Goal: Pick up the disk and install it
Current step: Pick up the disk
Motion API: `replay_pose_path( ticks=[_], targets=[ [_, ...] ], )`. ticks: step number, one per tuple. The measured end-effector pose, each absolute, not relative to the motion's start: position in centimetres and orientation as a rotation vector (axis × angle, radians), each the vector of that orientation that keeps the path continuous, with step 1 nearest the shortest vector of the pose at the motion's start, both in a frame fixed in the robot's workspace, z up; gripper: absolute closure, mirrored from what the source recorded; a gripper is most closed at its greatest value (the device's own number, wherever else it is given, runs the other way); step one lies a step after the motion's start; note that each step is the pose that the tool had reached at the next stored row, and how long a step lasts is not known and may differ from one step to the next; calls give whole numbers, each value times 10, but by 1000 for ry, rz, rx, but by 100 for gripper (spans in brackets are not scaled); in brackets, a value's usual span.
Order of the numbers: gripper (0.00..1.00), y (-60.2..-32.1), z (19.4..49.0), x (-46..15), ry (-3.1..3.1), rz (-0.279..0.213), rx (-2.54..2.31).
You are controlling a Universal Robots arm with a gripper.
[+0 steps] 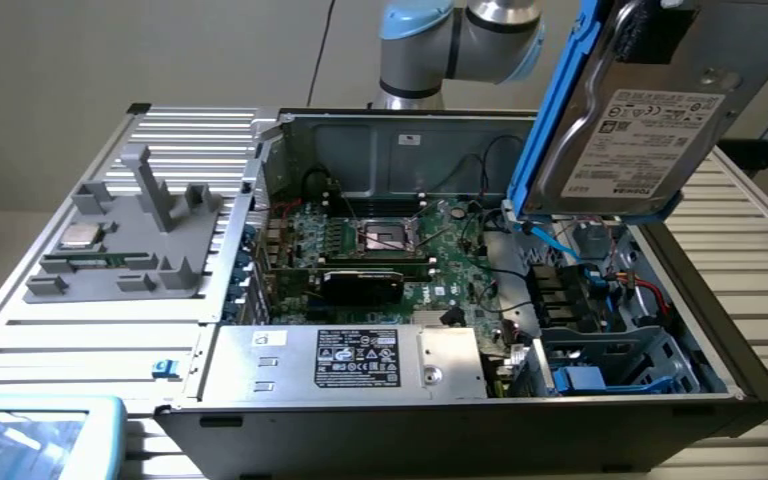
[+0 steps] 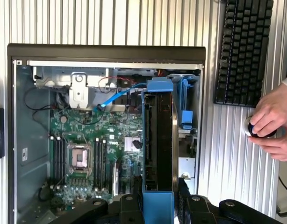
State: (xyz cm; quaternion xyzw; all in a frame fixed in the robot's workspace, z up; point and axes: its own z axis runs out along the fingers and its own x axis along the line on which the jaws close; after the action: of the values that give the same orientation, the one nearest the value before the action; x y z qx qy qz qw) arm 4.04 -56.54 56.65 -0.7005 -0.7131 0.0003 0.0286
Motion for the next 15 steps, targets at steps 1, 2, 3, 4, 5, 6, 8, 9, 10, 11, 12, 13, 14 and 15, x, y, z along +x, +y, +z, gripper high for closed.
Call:
replay_pose_path(
  ticks=[1,2,3,4,5,6,8,9,10,11,12,13,14,15],
  targets=[
    [63,-567,566,42,-2200,0,-2161],
    [63,-568,567,43,-2200,-1,-2160],
    [63,-569,567,44,-2199,-2,-2160],
    [63,-570,567,46,-2198,-3,-2159],
    [63,-571,566,47,-2198,-6,-2158],
    [63,-572,567,48,-2196,-8,-2157],
    [63,-574,566,50,-2193,-16,-2153],
    [63,-575,566,51,-2191,-20,-2151],
    [63,-575,566,52,-2189,-26,-2149],
    [63,-576,566,53,-2186,-31,-2147],
    [63,-577,566,54,-2184,-36,-2144],
    [63,-578,566,55,-2183,-37,-2144],
    [63,-579,566,56,-2183,-37,-2144],
    [63,-580,566,58,-2183,-37,-2144]
  ],
)
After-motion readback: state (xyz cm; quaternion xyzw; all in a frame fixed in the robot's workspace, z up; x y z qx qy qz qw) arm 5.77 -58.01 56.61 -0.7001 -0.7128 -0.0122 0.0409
